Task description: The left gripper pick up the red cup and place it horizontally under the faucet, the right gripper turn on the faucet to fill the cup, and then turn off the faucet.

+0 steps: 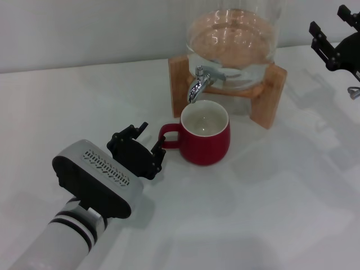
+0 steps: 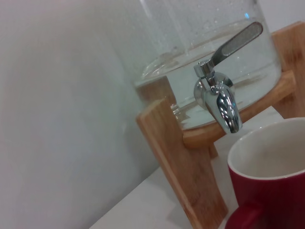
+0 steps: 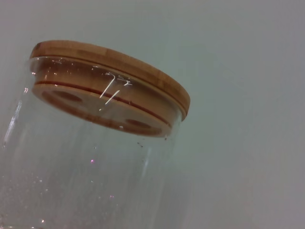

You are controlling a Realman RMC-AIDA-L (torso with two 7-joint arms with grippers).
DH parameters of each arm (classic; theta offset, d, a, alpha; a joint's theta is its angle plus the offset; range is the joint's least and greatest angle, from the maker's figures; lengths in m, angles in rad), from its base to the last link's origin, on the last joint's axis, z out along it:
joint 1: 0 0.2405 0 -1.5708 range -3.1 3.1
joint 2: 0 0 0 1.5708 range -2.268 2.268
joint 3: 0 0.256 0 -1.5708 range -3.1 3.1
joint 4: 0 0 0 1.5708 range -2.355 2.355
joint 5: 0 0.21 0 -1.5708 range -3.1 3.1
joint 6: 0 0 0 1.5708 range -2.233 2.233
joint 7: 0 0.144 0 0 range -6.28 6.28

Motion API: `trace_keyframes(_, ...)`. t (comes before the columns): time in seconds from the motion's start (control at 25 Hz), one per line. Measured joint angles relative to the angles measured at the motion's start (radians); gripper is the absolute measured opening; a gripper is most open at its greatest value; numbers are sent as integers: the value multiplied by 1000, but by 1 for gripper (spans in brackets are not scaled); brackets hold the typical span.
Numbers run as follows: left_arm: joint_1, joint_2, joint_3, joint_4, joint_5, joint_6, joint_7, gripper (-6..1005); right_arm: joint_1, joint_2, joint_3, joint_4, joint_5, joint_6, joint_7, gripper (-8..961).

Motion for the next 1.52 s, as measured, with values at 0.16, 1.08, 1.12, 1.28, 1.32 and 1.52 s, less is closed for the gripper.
trace_keyframes(0.16, -3, 0, -1, -4, -3, 0, 13, 421, -4, 0, 0, -1, 0, 5, 0, 633)
trace_keyframes(1.08, 6, -4, 1, 17, 2, 3, 57, 422, -9, 0, 2, -3, 0, 7, -1, 633)
trace_keyframes(1.12, 6, -5, 9, 17, 1, 3, 56, 422, -9, 0, 2, -3, 0, 7, -1, 633)
trace_keyframes(1.28, 5, -5, 12, 17, -6, 3, 50, 422, -7, 0, 2, -3, 0, 6, -1, 633)
trace_keyframes(1.32, 4, -5, 5, 16, -6, 3, 50, 422, -7, 0, 2, -3, 0, 6, -1, 633)
trace_keyframes(1.52, -1, -1, -37, 15, -8, 2, 54, 422, -11, 0, 5, -7, 0, 8, -1, 633)
